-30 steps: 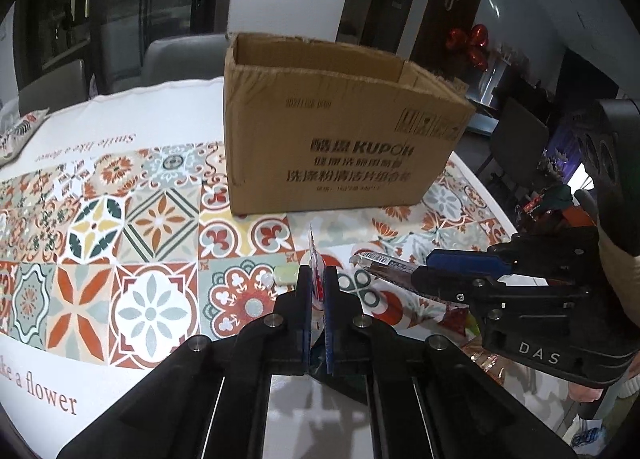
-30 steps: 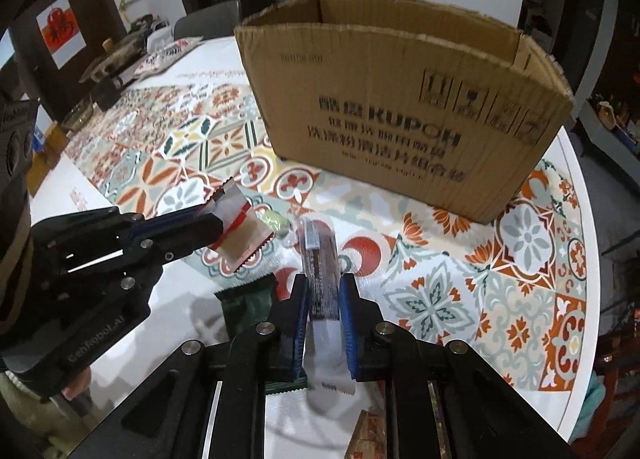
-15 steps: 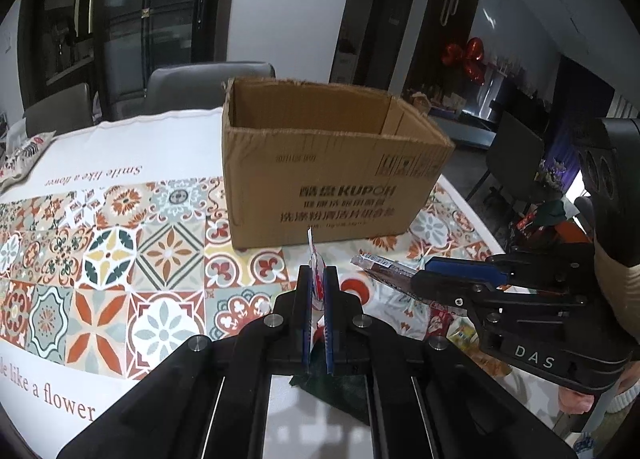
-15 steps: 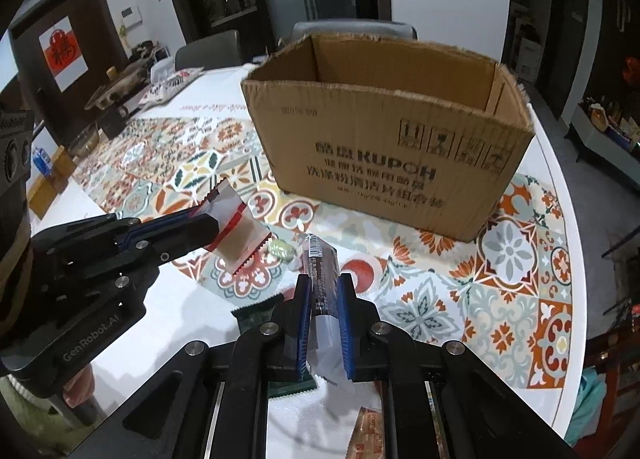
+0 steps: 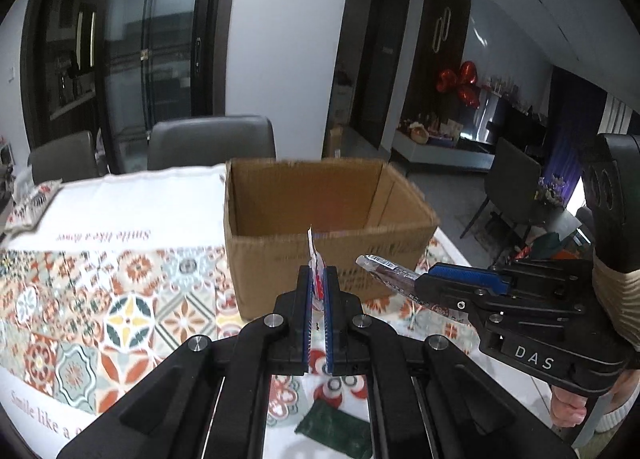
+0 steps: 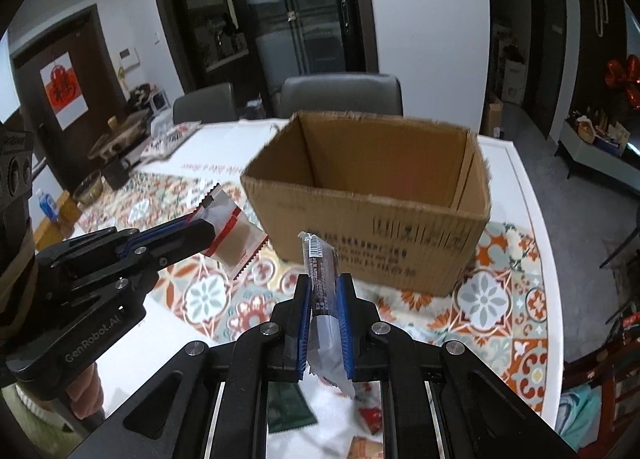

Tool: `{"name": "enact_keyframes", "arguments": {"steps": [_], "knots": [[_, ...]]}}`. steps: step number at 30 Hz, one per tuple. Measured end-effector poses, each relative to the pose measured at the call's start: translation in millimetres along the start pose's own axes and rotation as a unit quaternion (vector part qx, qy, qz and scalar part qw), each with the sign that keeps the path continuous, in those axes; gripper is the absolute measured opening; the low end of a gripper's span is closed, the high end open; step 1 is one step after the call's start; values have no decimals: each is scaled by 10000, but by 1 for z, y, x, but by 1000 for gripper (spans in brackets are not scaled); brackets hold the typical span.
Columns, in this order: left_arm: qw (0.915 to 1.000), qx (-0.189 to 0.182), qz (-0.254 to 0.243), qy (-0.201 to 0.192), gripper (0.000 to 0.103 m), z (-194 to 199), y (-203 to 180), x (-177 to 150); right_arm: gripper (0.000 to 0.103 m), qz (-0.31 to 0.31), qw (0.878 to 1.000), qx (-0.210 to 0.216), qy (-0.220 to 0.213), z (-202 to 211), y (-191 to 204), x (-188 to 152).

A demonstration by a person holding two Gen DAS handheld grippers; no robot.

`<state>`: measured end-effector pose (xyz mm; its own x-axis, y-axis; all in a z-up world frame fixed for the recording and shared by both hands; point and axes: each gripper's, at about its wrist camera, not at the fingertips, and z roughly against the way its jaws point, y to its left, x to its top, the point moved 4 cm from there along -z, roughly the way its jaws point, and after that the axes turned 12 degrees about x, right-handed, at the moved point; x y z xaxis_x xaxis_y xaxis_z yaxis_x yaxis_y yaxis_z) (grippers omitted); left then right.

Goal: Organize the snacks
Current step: 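Lift both held snacks and carry them over the cardboard box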

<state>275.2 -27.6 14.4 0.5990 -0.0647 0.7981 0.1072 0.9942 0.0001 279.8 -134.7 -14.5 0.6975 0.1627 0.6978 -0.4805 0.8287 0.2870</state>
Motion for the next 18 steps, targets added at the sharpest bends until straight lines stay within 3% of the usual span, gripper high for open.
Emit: {"name": "enact_keyframes", "arguments": {"steps": [12,18], "knots": [[9989,6,-203,-426,7,-1,-6,55,14,4,9984,-55,-559,27,-5,48],[9985,32,-294,-459,7,-19,-10,75,14,-30,9982,-89,-593,22,-20,67]]}}
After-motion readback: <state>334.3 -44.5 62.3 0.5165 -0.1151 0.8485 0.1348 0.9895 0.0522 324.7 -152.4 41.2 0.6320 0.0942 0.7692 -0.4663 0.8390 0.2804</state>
